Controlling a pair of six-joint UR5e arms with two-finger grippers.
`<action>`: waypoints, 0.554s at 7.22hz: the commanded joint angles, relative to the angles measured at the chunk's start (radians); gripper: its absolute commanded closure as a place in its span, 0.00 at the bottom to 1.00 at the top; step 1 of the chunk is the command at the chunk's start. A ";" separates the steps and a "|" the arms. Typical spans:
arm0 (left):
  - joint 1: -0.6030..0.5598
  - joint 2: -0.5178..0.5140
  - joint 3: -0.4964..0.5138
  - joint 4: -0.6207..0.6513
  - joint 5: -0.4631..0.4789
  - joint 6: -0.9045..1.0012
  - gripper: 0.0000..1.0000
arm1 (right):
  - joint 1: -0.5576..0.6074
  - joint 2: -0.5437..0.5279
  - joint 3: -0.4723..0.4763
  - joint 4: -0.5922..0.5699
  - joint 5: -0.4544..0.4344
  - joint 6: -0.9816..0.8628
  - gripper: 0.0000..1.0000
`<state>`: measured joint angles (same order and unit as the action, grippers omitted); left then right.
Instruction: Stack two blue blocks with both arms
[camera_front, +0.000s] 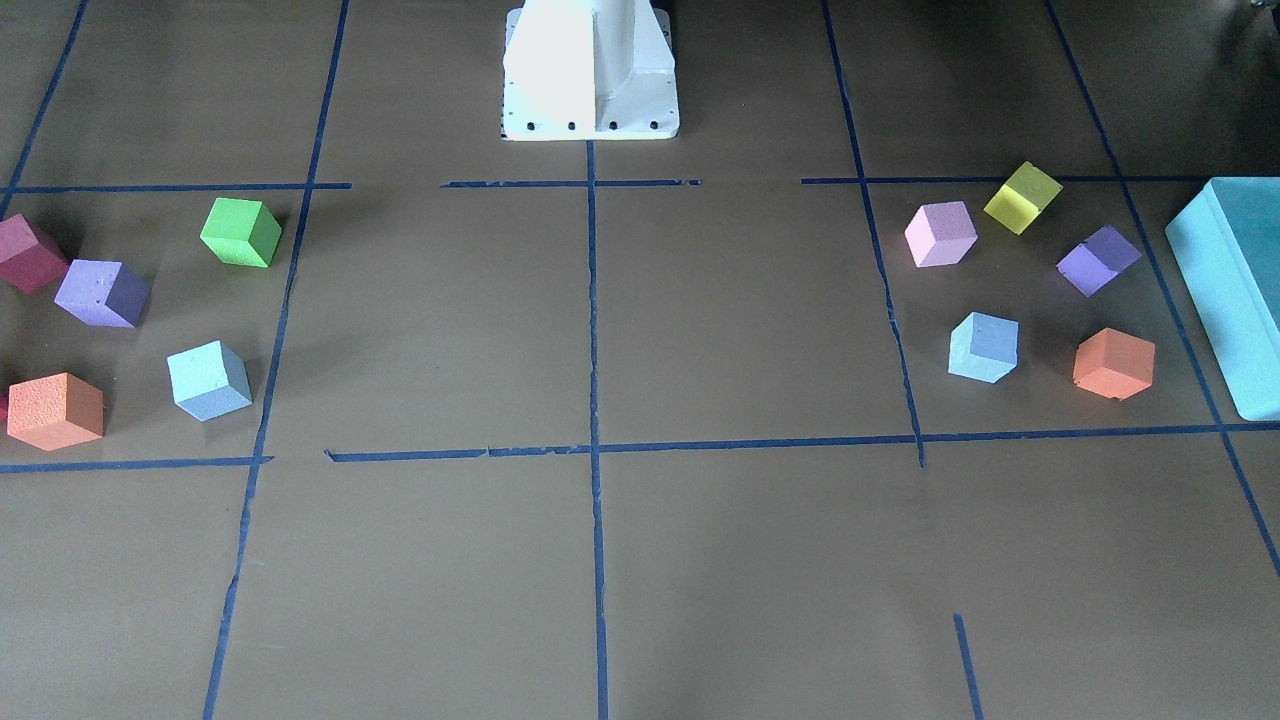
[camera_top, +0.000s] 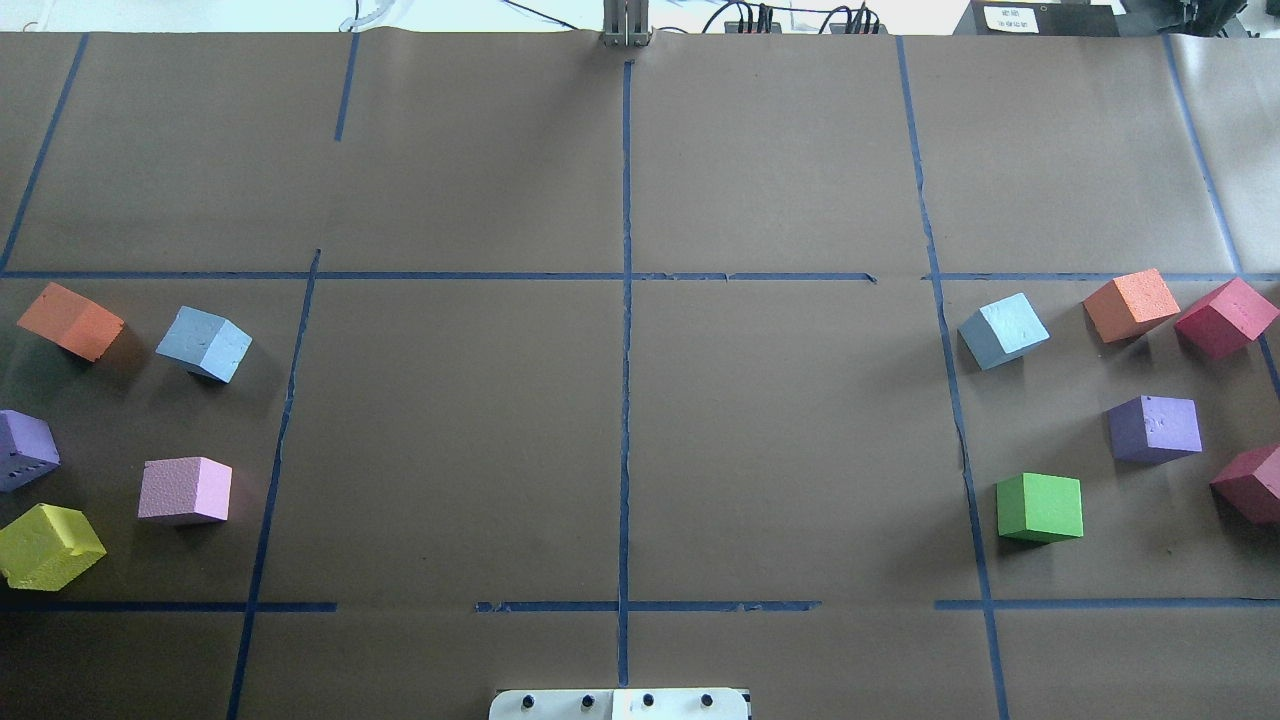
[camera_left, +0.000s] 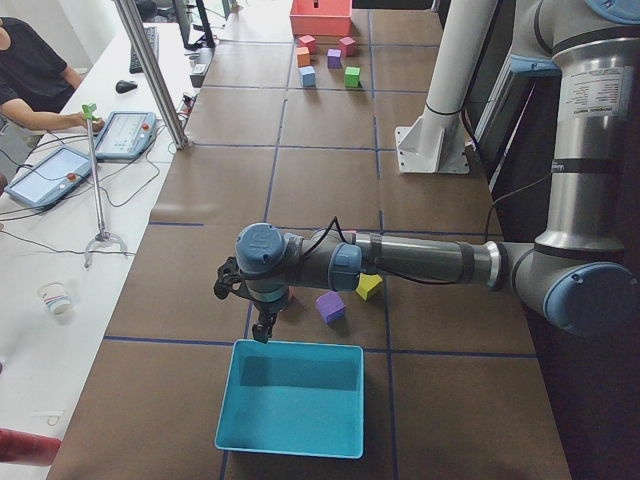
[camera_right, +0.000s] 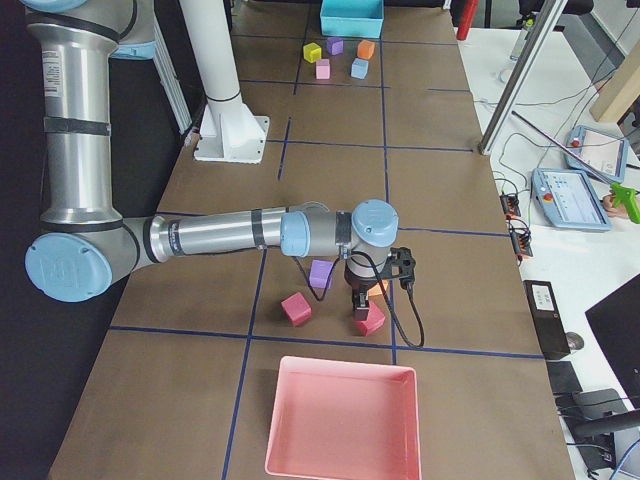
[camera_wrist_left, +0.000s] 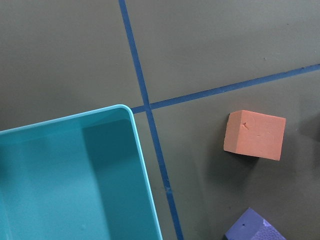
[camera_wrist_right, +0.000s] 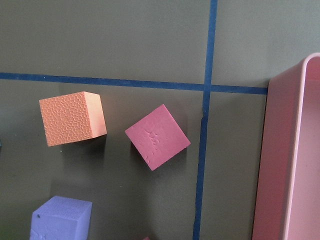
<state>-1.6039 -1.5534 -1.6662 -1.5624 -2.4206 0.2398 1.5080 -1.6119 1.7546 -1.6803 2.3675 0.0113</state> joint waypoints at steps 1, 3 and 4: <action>-0.001 0.004 -0.041 0.028 0.005 0.000 0.00 | 0.000 -0.016 0.008 0.004 0.007 0.004 0.00; 0.016 -0.004 -0.055 0.091 0.058 0.001 0.00 | 0.000 -0.019 0.010 0.007 0.009 0.004 0.00; 0.016 -0.005 -0.061 0.088 0.054 0.001 0.00 | 0.000 -0.031 0.014 0.008 0.038 0.006 0.00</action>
<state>-1.5904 -1.5570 -1.7172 -1.4792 -2.3792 0.2410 1.5079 -1.6330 1.7648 -1.6737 2.3835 0.0159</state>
